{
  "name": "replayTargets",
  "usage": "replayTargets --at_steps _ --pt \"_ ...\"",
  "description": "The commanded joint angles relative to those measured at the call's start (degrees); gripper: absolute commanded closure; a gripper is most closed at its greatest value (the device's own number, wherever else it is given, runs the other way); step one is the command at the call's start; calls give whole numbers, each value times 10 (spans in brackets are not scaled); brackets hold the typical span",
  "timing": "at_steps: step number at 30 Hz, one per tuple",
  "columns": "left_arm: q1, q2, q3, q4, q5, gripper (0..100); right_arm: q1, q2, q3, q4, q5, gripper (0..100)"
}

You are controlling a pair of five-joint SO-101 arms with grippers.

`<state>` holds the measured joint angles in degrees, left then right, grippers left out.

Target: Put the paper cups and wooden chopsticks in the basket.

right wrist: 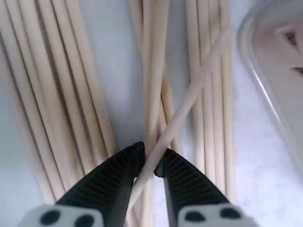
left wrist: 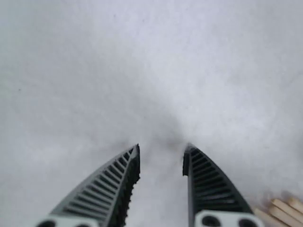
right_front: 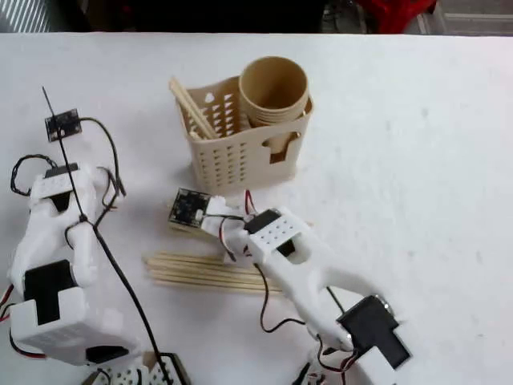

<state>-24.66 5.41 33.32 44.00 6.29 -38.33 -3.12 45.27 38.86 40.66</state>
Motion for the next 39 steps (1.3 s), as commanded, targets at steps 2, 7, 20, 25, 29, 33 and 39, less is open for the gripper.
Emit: replayTargets --at_steps 2,7,20,25,29,33,39 --pt "7 -1 -5 -9 4 831 7 -11 -8 13 6 848" --pt "7 -1 -5 -9 4 831 7 -12 -10 19 6 858" --pt "7 -1 -5 -11 4 831 3 -83 -8 66 3 982" --pt "7 -1 -5 -11 4 831 2 -113 -7 84 2 982" --pt "7 -1 -5 -11 4 831 -12 -104 -10 79 6 973" --pt "7 -1 -5 -11 4 831 -56 -74 -9 64 6 865" --pt "7 -1 -5 -11 4 831 -53 -62 -8 68 5 830"
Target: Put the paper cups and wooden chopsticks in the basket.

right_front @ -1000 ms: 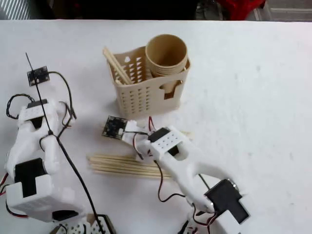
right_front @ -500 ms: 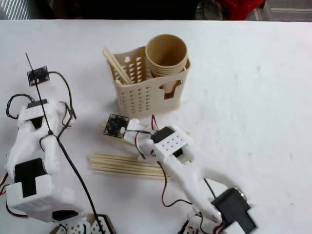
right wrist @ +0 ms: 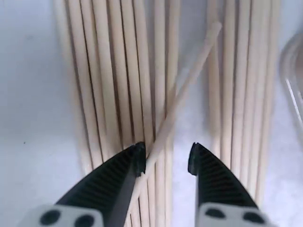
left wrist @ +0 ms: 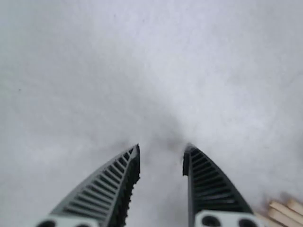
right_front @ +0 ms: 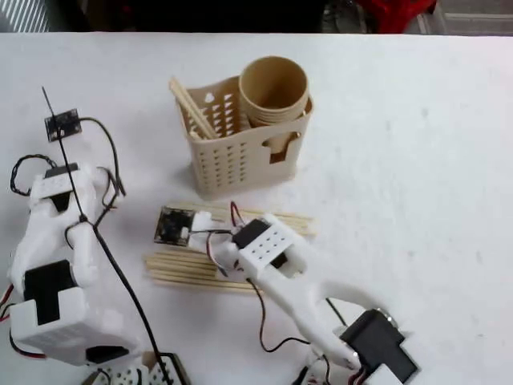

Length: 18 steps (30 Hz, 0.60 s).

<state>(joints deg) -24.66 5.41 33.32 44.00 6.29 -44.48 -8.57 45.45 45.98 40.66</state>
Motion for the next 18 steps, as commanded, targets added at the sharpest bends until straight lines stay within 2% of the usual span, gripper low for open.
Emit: replayTargets --at_steps 1,5,8,15,18 --pt "7 -1 -5 -11 4 831 17 -15 -11 4 5 830" --pt "7 -1 -5 -11 4 831 40 -65 -4 21 6 889" --pt "7 -1 -5 -10 4 831 36 -80 25 -7 7 913" --pt "7 -1 -5 -7 4 831 32 -31 42 -45 34 828" --pt "7 -1 -5 -7 4 831 36 -5 41 -67 38 821"
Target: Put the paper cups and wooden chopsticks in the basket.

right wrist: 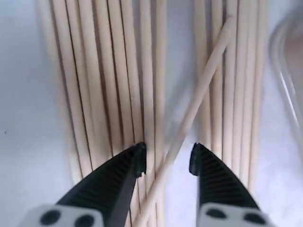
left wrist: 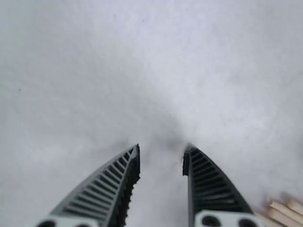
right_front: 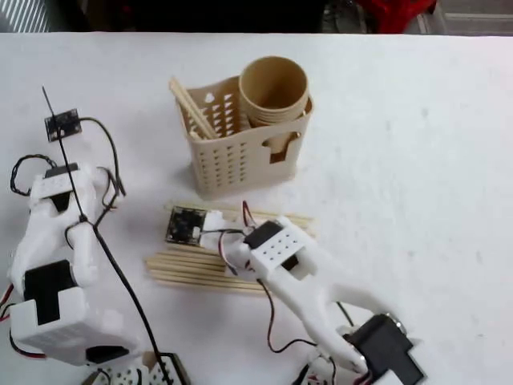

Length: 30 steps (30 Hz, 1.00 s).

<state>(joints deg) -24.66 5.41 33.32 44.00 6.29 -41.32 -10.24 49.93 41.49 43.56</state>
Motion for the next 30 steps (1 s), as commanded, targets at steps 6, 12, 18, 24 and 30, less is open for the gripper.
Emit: replayTargets --at_steps 6,12,18,24,30 --pt "7 -1 -4 -7 4 831 5 30 -16 -29 10 952" --pt "7 -1 -4 -9 4 831 4 18 -18 -27 10 984" --pt "7 -1 -4 -10 4 831 0 -52 -18 19 10 983" --pt "7 0 -4 -10 4 831 0 -153 -17 57 4 983" --pt "13 0 -5 -11 4 831 0 -284 -84 62 -100 982"
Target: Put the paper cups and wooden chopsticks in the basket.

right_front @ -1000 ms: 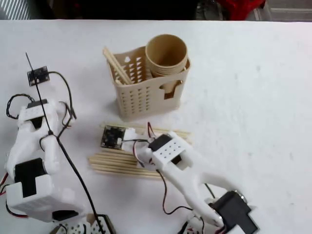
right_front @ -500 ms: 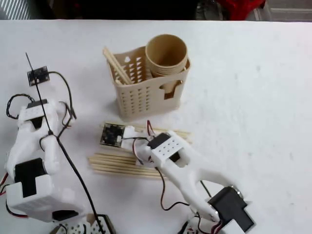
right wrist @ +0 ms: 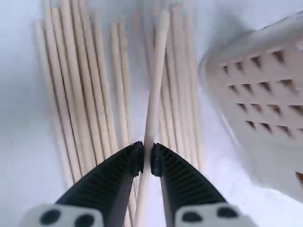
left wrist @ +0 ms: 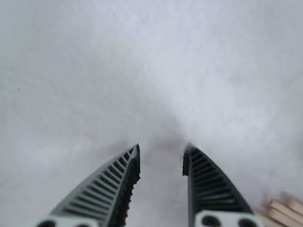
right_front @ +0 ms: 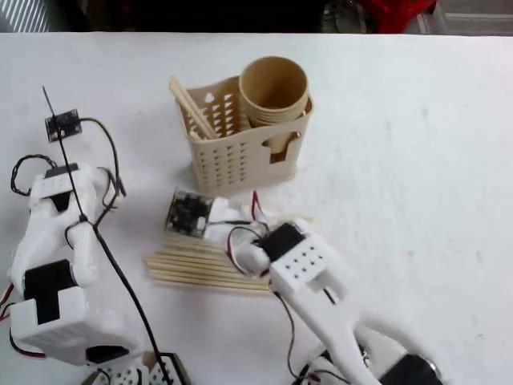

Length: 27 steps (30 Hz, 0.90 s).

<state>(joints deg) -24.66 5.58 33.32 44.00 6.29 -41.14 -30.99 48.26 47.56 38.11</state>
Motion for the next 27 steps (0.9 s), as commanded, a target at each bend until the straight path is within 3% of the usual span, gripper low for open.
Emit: replayTargets --at_steps 1,7,11,17,27 --pt "13 -2 -5 -11 4 831 -1 -101 -92 1 -64 982" --pt "13 -2 -5 -11 4 831 2 -156 -280 -1 -126 982" --pt "13 -2 -5 -11 4 831 2 -118 -368 -72 -163 981" --pt "13 -2 -5 -11 4 831 13 7 -413 -247 -228 981" --pt "13 -2 -5 -11 4 831 70 150 -414 -343 -232 981"
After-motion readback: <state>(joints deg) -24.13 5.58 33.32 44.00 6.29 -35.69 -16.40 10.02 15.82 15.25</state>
